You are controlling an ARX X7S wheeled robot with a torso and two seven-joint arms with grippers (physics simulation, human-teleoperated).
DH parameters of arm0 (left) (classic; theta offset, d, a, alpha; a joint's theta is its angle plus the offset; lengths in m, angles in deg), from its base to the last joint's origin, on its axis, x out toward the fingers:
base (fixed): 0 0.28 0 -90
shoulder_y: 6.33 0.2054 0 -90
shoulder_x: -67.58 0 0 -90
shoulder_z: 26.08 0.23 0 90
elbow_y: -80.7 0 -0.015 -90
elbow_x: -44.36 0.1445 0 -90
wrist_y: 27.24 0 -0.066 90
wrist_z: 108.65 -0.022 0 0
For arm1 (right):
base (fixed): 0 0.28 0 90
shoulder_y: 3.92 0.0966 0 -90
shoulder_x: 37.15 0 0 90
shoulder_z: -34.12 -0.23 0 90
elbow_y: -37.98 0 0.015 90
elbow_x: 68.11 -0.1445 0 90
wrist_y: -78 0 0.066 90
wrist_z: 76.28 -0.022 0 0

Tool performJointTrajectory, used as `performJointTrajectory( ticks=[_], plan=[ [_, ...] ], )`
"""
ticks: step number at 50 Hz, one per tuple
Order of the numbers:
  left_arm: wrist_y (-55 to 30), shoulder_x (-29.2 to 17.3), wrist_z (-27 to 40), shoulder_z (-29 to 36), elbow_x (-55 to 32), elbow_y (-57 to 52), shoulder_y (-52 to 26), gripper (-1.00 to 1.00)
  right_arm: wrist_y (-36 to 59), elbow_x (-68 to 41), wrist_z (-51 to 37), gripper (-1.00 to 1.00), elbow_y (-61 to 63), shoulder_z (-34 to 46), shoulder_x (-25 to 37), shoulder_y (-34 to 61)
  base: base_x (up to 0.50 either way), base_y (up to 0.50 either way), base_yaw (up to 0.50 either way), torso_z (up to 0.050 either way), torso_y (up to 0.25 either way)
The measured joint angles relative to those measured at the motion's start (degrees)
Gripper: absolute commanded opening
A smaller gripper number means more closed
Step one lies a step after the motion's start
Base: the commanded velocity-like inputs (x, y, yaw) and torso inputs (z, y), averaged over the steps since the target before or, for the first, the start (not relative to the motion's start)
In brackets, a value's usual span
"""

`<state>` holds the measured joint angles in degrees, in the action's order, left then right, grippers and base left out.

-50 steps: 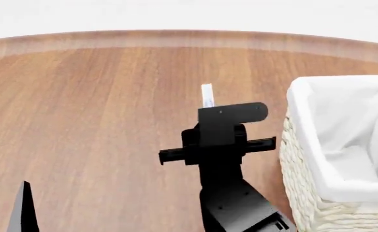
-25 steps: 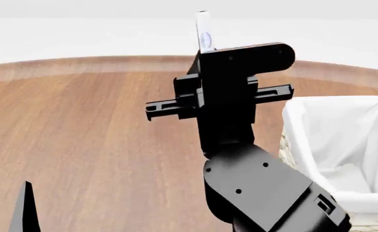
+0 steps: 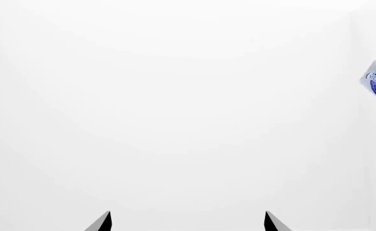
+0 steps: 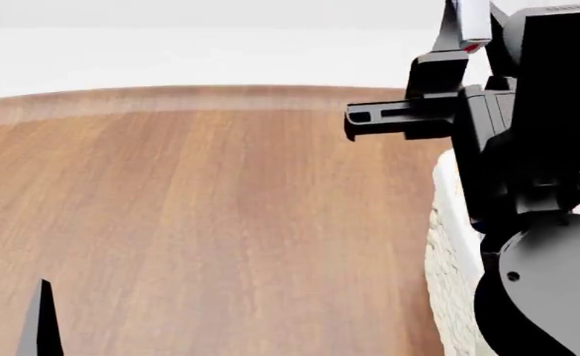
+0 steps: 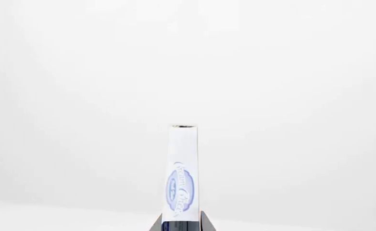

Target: Pick up the cream cheese box, and put it in the basket.

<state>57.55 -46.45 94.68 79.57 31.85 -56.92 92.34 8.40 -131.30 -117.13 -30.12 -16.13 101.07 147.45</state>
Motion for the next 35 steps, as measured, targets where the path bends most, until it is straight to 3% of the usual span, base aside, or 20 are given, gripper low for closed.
performJointTrajectory(
  ticks=[8, 15, 26, 35],
  plan=[
    [0.31, -0.04, 0.02, 0.26, 0.1, 0.36, -0.13, 1.0, -2.96, -2.22, 1.02, -1.0, 1.05, -3.29, 7.98, -4.59, 0.0, 0.0, 0.0, 0.0, 0.0],
    [0.57, -0.15, 0.07, 0.25, -0.07, 0.61, -0.21, 1.0, -2.11, -3.07, 4.42, -1.0, -3.06, -3.99, 11.12, -4.87, 0.0, 0.0, 0.0, 0.0, 0.0],
    [0.31, -0.51, 0.35, 0.07, -0.43, 0.18, -0.25, 1.0, 6.61, -2.43, 14.99, -1.0, -15.48, -0.69, 10.3, 1.49, 0.0, 0.0, 0.0, 0.0, 0.0],
    [0.12, -0.69, 0.49, 0.12, -0.63, 0.16, -0.45, 1.0, 17.47, -0.39, 25.14, -1.0, -30.0, 4.05, 5.43, 12.17, 0.0, 0.0, 0.0, 0.0, 0.0]
  ],
)
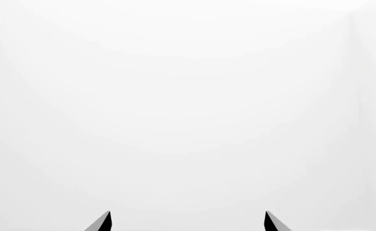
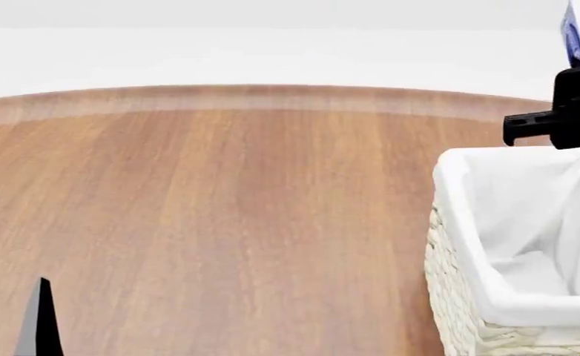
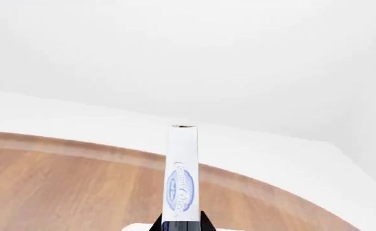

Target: Pick up the cream cheese box, and put it in the basket.

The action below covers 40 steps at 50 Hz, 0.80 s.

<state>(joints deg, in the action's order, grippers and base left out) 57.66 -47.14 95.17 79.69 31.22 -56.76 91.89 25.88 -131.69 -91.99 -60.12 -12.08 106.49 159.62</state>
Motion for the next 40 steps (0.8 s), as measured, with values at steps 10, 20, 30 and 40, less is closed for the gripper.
performJointTrajectory(
  ticks=[10, 20, 30, 40],
  plan=[
    [-0.67, -0.31, 0.29, -0.04, -0.22, -0.48, -0.32, 1.0, 6.28, 6.25, 10.91, -1.0, -20.23, 6.29, -8.65, 11.35, 0.0, 0.0, 0.0, 0.0, 0.002],
    [-0.83, -0.45, 0.46, 0.22, -0.14, -0.58, -0.48, 1.0, 6.1, 12.81, 21.51, -1.0, -44.11, 10.98, -18.87, 20.54, 0.0, 0.0, 0.0, 0.0, 0.0],
    [-0.91, -0.55, 0.6, 0.51, -0.07, -0.62, -0.62, 1.0, 10.47, 17.39, 31.31, -1.0, -58.32, 15.05, -25.29, 24.16, 0.0, 0.0, 0.0, 0.0, 0.0],
    [-0.7, -0.63, 0.68, 0.75, -0.06, -0.44, -0.67, 1.0, 18.66, 19.14, 36.27, -1.0, -60.26, 17.68, -26.21, 24.64, 0.0, 0.0, 0.0, 0.0, 0.001]
  ],
)
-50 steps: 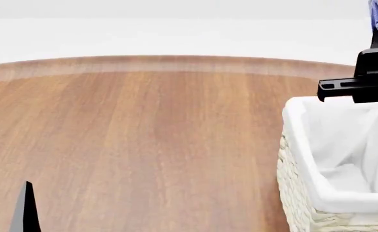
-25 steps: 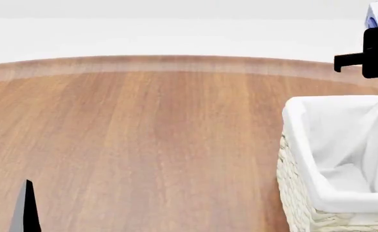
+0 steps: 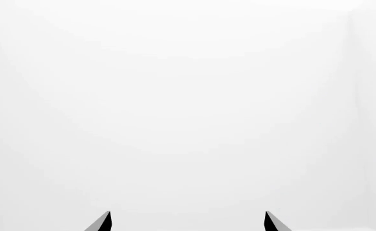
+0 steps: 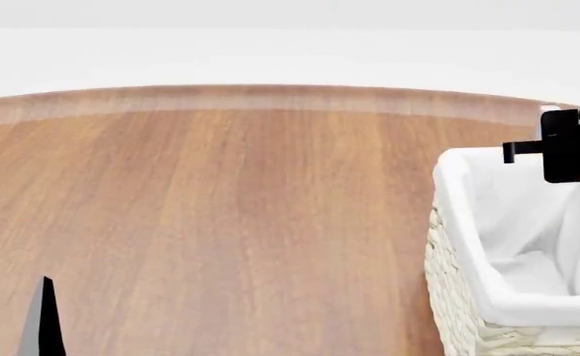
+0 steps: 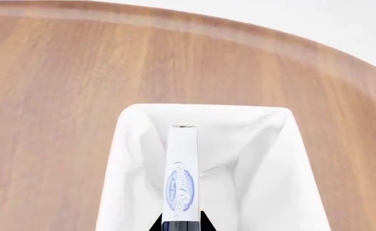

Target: Pick up the cream cheese box, and put it in the basket.

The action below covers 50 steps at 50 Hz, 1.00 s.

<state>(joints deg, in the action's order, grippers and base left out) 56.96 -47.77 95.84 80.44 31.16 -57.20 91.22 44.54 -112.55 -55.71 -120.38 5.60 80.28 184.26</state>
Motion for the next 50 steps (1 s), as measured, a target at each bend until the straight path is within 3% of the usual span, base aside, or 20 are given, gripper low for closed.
performJointTrajectory(
  ticks=[20, 50],
  plan=[
    [-0.12, -0.18, 0.27, 0.55, 0.07, -0.08, -0.18, 1.0, 9.83, 0.25, 1.53, -1.0, 3.65, 1.71, 2.33, -1.05, 0.0, 0.0, 0.0, 0.0, 0.001],
    [-0.04, -0.62, 0.6, 1.13, 0.04, -0.09, -0.24, 1.0, 9.92, 0.36, 2.65, -1.0, 3.59, 1.74, 2.2, -3.45, 0.0, 0.0, 0.0, 0.0, 0.0]
  ],
)
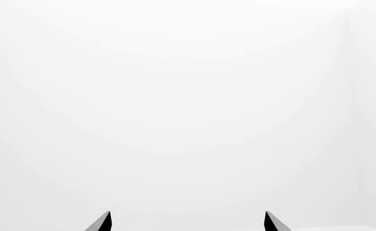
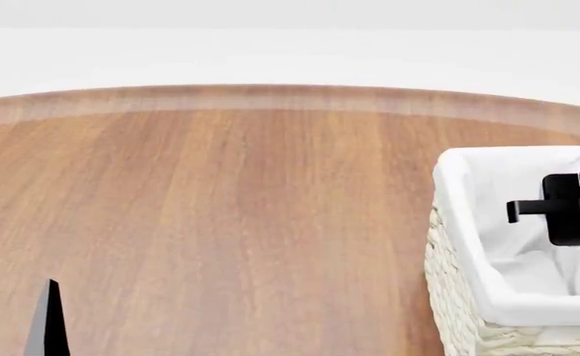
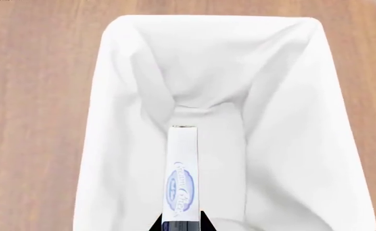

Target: Pick up the cream cheese box, and put it in the basket.

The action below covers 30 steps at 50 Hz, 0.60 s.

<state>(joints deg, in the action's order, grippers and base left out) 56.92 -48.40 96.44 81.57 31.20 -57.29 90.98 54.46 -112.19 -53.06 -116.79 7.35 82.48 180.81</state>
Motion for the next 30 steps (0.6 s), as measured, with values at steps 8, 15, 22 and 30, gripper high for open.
performJointTrajectory(
  ticks=[8, 15, 22, 30],
  plan=[
    [0.21, -0.07, 0.03, 0.18, 0.03, 0.2, -0.02, 1.0, -1.47, 0.15, 0.86, -1.0, -1.86, -0.21, -1.05, -0.7, 0.0, 0.0, 0.0, 0.0, 0.001],
    [0.29, -0.13, 0.09, 0.37, 0.08, 0.25, -0.02, 1.0, -2.53, 0.23, 1.32, -1.0, -3.02, -0.44, -1.66, -1.39, 0.0, 0.0, 0.0, 0.002, 0.0],
    [0.43, -0.22, 0.15, 0.5, 0.09, 0.31, 0.02, 1.0, -3.94, 0.67, 2.33, -1.0, -4.97, -0.35, -2.74, -1.98, 0.0, 0.0, 0.0, 0.0, 0.0],
    [0.43, -0.34, 0.28, 0.54, -0.03, 0.26, 0.0, 1.0, -5.8, 1.65, 3.54, -1.0, -7.62, -0.27, -4.15, -2.55, 0.0, 0.0, 0.0, 0.0, 0.001]
  ],
)
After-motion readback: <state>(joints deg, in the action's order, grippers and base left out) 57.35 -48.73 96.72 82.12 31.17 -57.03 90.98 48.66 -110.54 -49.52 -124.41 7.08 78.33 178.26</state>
